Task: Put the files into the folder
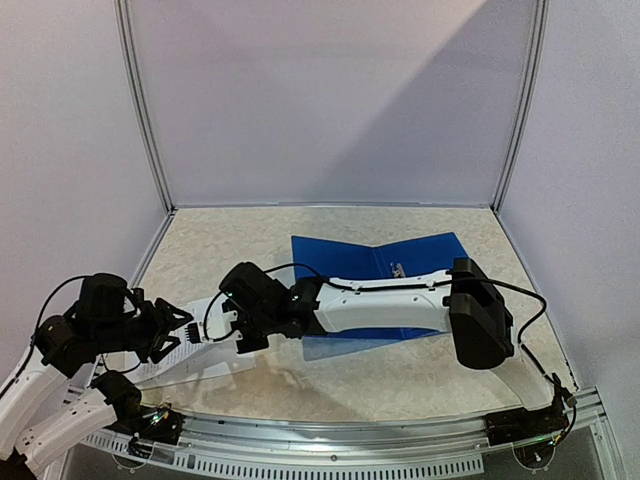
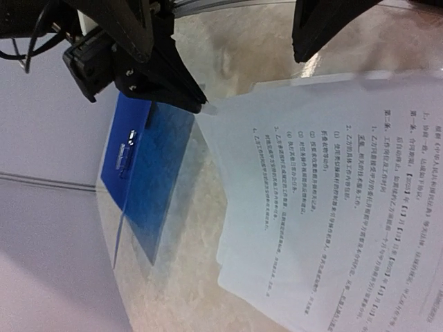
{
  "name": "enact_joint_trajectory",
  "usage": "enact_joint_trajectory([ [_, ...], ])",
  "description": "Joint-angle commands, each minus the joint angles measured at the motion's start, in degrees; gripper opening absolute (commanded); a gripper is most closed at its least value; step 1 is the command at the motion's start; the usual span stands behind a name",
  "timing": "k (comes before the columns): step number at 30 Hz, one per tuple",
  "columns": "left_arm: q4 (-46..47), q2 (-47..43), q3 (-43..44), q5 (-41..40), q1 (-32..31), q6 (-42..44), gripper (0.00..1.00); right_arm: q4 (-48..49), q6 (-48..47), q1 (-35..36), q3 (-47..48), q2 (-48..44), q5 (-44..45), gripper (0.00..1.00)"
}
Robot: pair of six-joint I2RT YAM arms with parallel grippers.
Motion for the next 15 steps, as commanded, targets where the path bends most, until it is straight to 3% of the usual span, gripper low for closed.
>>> enact_joint_trajectory([
  [1,3.87,-7.02,-2.80,1.34,0.25,-13.14,0.71,1.63,2.18,-1.76,1.31,-0.25,0.95,0.00],
  [7,14.39,-8.56,-11.53,5.73,-0.02,-20.97,0.71,1.18,3.21,-2.11,1.46,-0.23,0.44,0.00],
  [15,19.51,-2.02,-12.23,3.81,-0.53,-21.83,0.73,0.64,3.97,-2.17,1.46,-0.01,-0.32,0.00],
])
